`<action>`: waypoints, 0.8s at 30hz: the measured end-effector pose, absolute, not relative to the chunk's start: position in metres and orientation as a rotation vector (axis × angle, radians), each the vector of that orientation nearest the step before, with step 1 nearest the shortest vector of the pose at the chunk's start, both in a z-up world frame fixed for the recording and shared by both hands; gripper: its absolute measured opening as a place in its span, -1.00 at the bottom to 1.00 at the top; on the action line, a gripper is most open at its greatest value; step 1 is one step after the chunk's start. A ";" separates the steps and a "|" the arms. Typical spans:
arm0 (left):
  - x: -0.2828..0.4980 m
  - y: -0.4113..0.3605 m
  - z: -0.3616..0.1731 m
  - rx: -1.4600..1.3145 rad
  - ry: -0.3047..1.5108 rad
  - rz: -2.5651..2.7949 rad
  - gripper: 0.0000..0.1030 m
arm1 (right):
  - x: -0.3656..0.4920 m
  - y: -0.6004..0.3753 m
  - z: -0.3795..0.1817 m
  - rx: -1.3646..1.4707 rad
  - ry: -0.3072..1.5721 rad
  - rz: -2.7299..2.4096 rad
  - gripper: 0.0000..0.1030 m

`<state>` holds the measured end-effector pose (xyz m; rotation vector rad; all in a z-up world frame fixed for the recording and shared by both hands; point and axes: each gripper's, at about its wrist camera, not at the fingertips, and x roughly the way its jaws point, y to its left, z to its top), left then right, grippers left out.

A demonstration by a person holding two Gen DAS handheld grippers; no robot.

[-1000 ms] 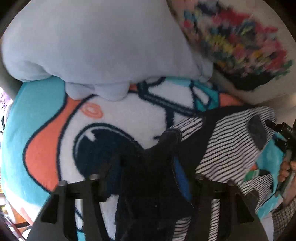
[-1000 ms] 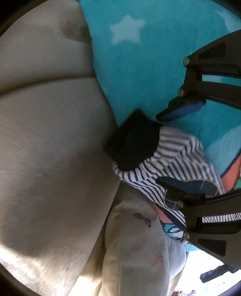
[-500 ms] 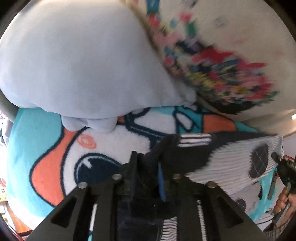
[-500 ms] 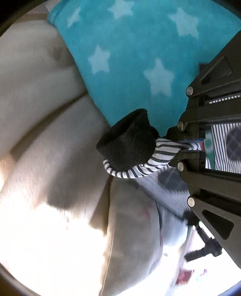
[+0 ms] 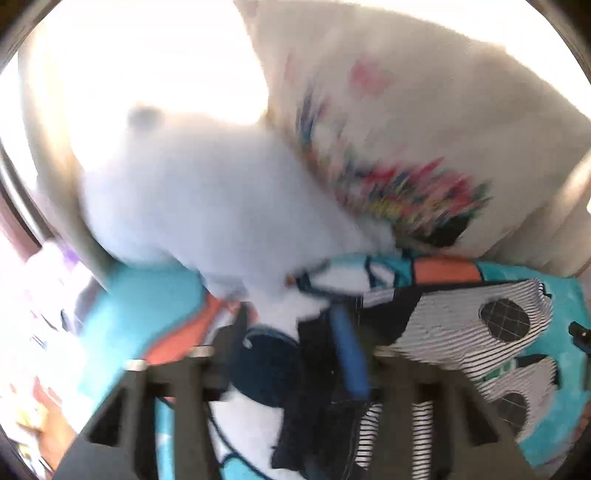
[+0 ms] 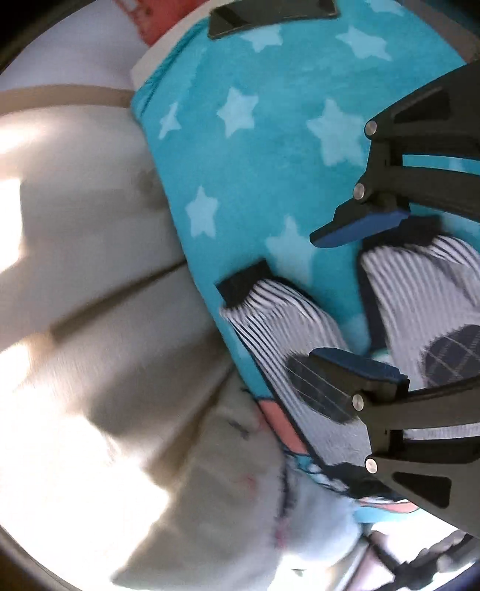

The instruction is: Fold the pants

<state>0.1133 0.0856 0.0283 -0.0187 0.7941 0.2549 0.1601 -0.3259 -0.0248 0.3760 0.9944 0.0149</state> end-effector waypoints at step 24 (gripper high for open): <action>0.051 -0.035 -0.004 -0.080 0.949 0.188 1.00 | 0.073 -0.267 -0.067 0.119 1.121 0.273 0.22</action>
